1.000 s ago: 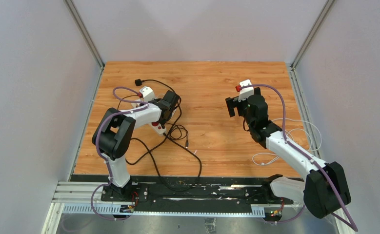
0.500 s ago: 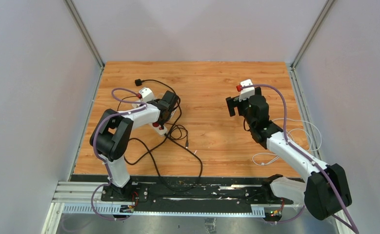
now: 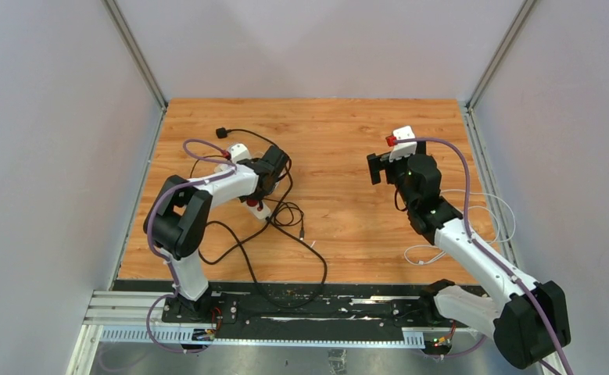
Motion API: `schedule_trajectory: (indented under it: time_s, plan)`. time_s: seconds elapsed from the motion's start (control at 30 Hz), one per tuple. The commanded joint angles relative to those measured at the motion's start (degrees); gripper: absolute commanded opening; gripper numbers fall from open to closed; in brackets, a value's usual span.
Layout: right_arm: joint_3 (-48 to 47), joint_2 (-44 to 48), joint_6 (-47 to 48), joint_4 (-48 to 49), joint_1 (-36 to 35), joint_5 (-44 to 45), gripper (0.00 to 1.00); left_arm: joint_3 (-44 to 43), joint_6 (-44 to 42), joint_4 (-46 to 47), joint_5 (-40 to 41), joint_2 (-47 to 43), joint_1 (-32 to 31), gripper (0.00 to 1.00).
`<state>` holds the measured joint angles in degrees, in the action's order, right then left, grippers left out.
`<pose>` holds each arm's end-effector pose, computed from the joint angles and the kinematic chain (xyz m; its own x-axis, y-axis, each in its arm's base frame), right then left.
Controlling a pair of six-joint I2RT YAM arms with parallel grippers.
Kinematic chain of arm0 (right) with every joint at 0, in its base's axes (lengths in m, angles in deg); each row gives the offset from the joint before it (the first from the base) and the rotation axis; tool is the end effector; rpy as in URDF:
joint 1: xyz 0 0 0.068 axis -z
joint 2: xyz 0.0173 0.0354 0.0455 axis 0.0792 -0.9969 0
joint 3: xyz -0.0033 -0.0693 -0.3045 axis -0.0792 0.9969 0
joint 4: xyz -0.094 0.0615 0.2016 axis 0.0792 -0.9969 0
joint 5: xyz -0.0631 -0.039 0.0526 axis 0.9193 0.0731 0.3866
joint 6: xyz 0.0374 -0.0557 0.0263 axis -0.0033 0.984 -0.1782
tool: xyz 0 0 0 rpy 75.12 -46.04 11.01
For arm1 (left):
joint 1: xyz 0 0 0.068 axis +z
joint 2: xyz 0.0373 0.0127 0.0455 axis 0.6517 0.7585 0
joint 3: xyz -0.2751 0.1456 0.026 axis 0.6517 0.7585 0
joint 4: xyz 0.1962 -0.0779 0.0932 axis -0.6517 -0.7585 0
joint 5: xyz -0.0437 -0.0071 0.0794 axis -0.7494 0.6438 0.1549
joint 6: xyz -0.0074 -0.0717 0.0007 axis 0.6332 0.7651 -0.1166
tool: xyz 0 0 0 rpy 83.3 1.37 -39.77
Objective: Insert the plug
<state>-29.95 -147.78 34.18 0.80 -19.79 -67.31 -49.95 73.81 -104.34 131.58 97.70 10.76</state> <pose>0.2026 0.0785 0.3504 -0.0273 -0.2046 -0.9785 -0.2305 0.9537 -0.1930 0.3053 -0.1242 0.2183 -0.4408 -0.4479 -0.7779 -0.7014 0.7126 -0.0129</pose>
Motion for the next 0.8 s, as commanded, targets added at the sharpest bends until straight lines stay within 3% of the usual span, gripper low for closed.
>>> schedule_trajectory:
  time_s: [0.0, 0.03, 0.13, 0.3, 0.57, 0.7, 0.77]
  plan:
    - [0.15, 1.67, -0.20, -0.73, 0.72, -1.78, 1.00, 1.14, -0.23, -8.98, -8.91, 0.18, -2.87, 0.62]
    - [0.05, 1.81, -0.28, -0.94, 0.70, -2.10, 1.00, 1.01, -0.33, -9.24, -8.02, -0.74, -2.87, 0.71]
    - [-0.08, 2.29, -0.54, -1.24, 0.72, -2.92, 1.00, 0.56, -1.59, -9.51, -6.64, -4.08, -2.83, 0.86]
    - [-0.36, 2.76, -0.64, -1.53, 0.70, -3.92, 1.00, -0.03, -4.20, -9.44, -7.36, -10.07, -2.87, 0.99]
    - [-1.14, 4.25, -2.49, -3.47, 0.74, -2.11, 1.00, 0.74, -13.81, -9.52, -11.12, -25.93, -2.87, 1.00]
    - [-4.45, 2.38, -7.10, -9.42, 1.01, 3.06, 1.00, 0.33, -19.42, -9.51, -12.30, -34.64, -2.83, 1.00]
    - [-6.98, 0.21, -8.27, -13.43, 1.64, 1.00, 1.00, 0.70, -21.22, -9.37, -12.30, -39.35, -2.87, 1.00]
